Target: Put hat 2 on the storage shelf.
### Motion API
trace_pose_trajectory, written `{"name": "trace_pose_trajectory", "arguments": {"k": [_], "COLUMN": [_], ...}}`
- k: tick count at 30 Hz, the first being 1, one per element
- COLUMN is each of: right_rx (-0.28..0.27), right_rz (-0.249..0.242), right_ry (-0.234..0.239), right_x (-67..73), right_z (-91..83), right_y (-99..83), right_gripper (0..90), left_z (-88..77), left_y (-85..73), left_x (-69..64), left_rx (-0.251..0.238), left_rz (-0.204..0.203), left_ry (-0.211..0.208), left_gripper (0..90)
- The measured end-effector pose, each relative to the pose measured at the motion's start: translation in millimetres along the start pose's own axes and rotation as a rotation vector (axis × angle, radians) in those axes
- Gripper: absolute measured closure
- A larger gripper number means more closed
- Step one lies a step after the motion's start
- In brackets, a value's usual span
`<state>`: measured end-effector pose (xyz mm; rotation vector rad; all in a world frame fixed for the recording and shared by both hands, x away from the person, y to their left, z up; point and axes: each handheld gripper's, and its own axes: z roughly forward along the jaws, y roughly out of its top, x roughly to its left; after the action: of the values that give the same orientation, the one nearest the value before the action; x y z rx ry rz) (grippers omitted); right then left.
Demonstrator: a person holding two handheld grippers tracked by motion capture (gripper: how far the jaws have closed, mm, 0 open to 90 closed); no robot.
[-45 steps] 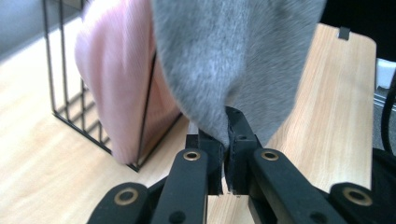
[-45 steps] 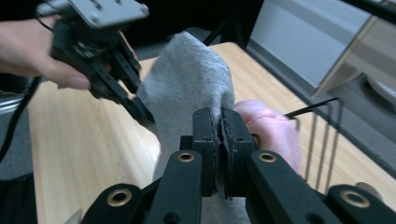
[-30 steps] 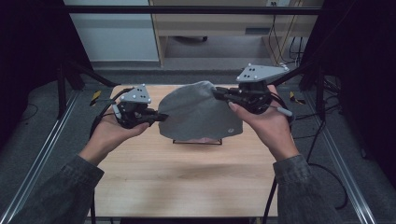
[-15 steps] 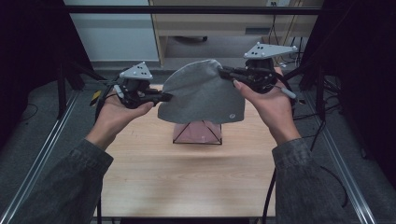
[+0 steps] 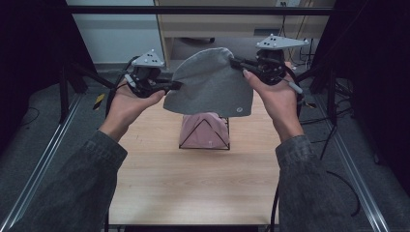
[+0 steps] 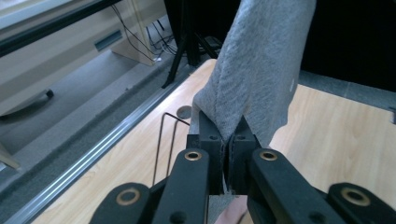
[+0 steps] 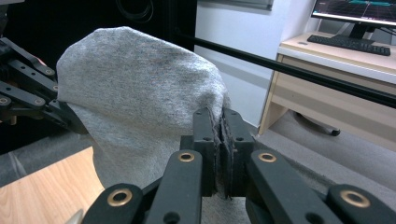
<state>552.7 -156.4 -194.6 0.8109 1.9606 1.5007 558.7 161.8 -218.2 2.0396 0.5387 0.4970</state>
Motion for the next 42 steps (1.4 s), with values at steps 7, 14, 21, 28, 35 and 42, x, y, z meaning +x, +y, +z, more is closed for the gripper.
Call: {"name": "trace_pose_trajectory", "arguments": {"k": [7, 14, 21, 28, 35, 42], "right_rx": [-0.019, -0.026, 0.001, 0.026, 0.052, 0.074], "right_rz": [0.012, 0.020, 0.038, 0.038, 0.035, 0.044], "right_ry": [-0.018, -0.039, -0.052, -0.063, -0.063, -0.053], "right_x": [-9.7, -19.9, -30.2, -38.3, -41.0, -39.3], "right_z": [6.9, 15.4, 33.5, 51.5, 59.8, 63.0], "right_y": [-3.7, -9.4, -23.6, -33.6, -42.8, -56.6], "right_gripper": [86.1, 86.1, 86.1, 86.0, 86.0, 86.0], "left_z": [11.6, 29.1, 47.2, 61.5, 75.1, 76.0], "left_y": [1.6, -1.3, -10.2, -15.9, -27.7, -38.0], "left_x": [11.5, 19.1, 29.3, 38.9, 44.9, 40.2], "left_rx": [-0.050, -0.080, -0.048, -0.040, -0.012, -0.009], "left_rz": [-0.035, -0.061, -0.050, -0.061, -0.075, -0.088], "left_ry": [0.011, 0.040, 0.072, 0.096, 0.094, 0.077], "left_gripper": [87.8, 87.8, 87.8, 87.7, 87.7, 87.7]}}
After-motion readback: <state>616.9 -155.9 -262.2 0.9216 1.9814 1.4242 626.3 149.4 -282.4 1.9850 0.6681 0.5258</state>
